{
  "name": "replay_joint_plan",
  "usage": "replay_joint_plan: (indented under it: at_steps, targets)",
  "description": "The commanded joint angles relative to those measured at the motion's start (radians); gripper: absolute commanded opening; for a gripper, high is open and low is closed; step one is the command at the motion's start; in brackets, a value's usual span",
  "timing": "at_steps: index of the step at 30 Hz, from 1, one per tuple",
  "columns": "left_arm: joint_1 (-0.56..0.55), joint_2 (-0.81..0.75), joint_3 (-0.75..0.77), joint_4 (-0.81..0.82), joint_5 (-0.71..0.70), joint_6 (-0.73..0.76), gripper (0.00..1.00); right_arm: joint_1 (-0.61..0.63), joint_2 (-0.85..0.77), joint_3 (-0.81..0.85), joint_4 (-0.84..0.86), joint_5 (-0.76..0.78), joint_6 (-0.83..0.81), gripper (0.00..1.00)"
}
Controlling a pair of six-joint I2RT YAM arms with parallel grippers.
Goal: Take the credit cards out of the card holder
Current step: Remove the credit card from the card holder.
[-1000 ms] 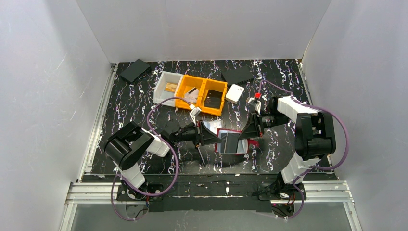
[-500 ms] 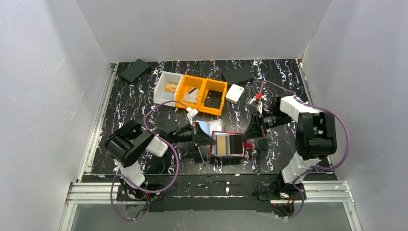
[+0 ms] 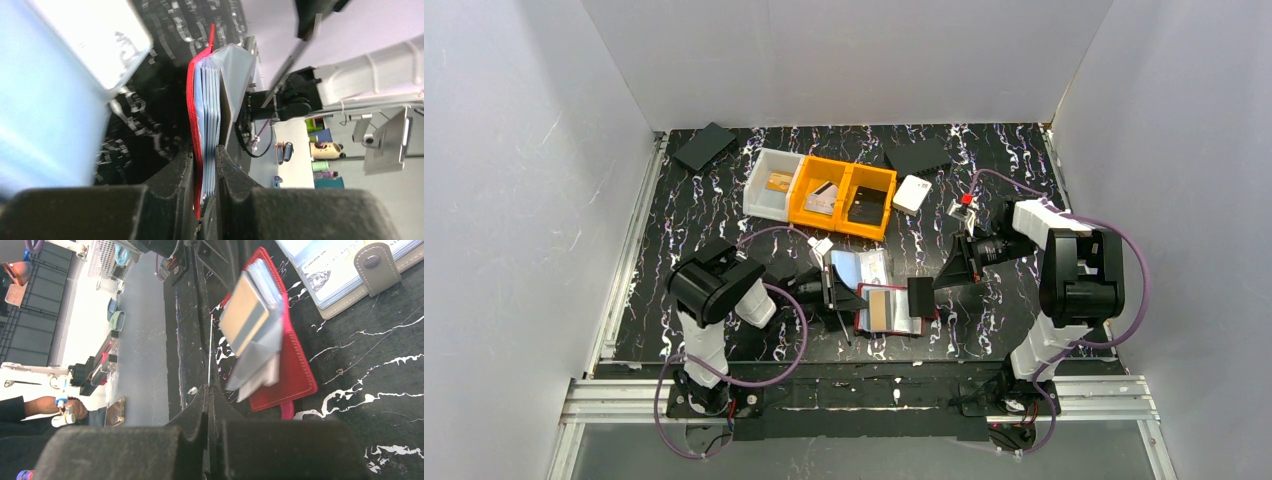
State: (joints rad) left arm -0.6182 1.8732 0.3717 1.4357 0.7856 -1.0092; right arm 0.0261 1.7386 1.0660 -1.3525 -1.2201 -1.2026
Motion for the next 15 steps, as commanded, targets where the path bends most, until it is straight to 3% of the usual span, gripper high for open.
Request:
replay_joint_plan:
  at_steps: [1,5,8,11,15]
  targets:
    - [-0.017,0.052,0.016,0.015,-0.079,-0.014,0.0,-0.011,0.005,0.027,-0.007,-0.014,-0.006,0.01]
    - [-0.031,0.041,-0.001,-0.005,-0.176,-0.017,0.08,-0.011,0.013,0.028,-0.016,-0.013,-0.014,0.01]
    - [-0.032,-0.02,-0.042,-0.033,-0.252,-0.021,0.25,-0.011,0.02,0.03,-0.026,-0.011,-0.025,0.01]
    - [-0.033,-0.172,-0.081,-0.141,-0.316,0.011,0.37,-0.011,0.027,0.032,-0.033,-0.011,-0.034,0.01]
    - [-0.04,-0.445,-0.112,-0.414,-0.407,0.138,0.53,-0.011,0.033,0.034,-0.054,-0.012,-0.059,0.01]
